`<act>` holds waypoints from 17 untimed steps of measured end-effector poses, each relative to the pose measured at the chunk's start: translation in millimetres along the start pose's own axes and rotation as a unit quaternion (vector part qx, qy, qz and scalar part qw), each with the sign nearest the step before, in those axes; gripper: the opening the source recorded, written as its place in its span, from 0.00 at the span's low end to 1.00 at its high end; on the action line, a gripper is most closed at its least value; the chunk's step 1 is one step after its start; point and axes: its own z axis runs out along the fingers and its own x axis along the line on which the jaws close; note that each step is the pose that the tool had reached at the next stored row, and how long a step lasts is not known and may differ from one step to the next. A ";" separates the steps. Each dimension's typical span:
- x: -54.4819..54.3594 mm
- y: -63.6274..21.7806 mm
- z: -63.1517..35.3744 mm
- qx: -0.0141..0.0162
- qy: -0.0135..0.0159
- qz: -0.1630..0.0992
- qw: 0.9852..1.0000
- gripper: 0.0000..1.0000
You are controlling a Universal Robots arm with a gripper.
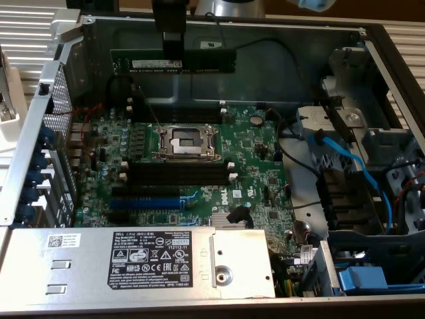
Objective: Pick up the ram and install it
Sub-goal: 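Insert the ram into the slot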
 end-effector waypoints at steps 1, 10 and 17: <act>0.9 -0.3 0.1 -0.001 0.000 0.000 1.000 0.12; 1.5 -5.6 2.1 -0.016 0.001 0.000 1.000 0.12; 1.3 -6.8 5.6 -0.022 0.001 0.000 1.000 0.12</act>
